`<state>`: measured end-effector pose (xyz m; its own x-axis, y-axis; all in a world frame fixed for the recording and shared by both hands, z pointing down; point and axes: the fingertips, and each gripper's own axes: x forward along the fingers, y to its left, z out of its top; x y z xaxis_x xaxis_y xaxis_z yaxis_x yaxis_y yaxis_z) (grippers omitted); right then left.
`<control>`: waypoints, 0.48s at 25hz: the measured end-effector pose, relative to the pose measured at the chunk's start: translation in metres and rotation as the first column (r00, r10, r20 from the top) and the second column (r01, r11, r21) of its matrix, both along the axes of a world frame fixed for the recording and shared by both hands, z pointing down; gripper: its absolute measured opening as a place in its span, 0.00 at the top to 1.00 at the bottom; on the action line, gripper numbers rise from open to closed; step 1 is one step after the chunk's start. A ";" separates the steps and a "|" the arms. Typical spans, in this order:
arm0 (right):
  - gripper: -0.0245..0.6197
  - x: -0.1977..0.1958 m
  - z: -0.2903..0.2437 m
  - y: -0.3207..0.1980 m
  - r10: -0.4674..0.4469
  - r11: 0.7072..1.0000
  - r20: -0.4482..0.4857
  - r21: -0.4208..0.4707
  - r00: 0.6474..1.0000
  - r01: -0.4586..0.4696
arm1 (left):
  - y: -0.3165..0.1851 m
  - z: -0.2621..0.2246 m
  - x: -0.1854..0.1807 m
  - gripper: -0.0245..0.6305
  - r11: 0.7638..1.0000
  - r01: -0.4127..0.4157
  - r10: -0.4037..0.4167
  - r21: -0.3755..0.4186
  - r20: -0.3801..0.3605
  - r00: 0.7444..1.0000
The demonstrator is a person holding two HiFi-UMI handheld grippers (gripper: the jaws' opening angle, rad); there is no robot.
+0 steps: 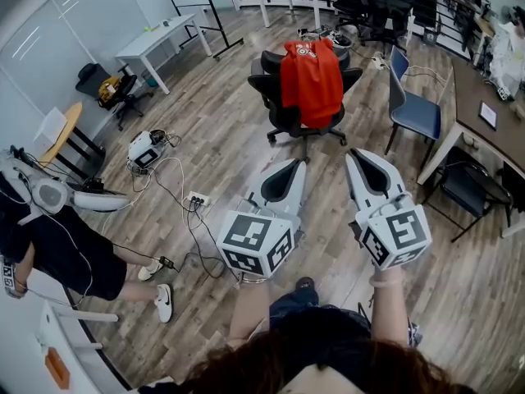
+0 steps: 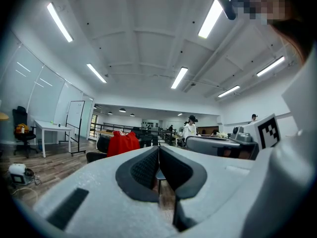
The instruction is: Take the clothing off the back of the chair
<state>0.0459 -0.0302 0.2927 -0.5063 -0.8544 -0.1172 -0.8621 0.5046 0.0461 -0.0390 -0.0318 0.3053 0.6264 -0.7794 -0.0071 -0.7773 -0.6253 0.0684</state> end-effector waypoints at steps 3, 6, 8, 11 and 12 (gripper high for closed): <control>0.96 -0.006 0.000 -0.012 0.008 1.000 -0.003 0.002 1.000 -0.008 | -0.014 0.000 -0.006 0.94 1.000 -0.006 0.006 0.003 -0.001 1.000; 0.96 -0.012 0.000 -0.023 0.019 1.000 -0.008 0.003 1.000 -0.019 | -0.026 0.000 -0.013 0.94 1.000 -0.016 0.016 0.003 -0.009 1.000; 0.95 -0.015 0.001 -0.029 0.028 1.000 -0.012 0.004 1.000 -0.028 | -0.032 0.002 -0.016 0.94 1.000 -0.027 0.027 0.002 -0.012 1.000; 0.95 -0.021 -0.001 -0.039 0.040 0.999 -0.017 0.006 0.999 -0.040 | -0.044 0.003 -0.022 0.94 0.999 -0.040 0.040 0.001 -0.017 0.999; 0.95 -0.023 -0.001 -0.042 0.044 0.999 -0.018 0.005 0.999 -0.044 | -0.047 0.003 -0.023 0.94 0.999 -0.044 0.044 0.000 -0.019 0.999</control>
<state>0.0230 -0.0718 0.2914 -0.4703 -0.8753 -0.1126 -0.8825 0.4659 0.0643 -0.0622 -0.0789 0.3079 0.6599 -0.7511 -0.0188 -0.7476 -0.6589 0.0835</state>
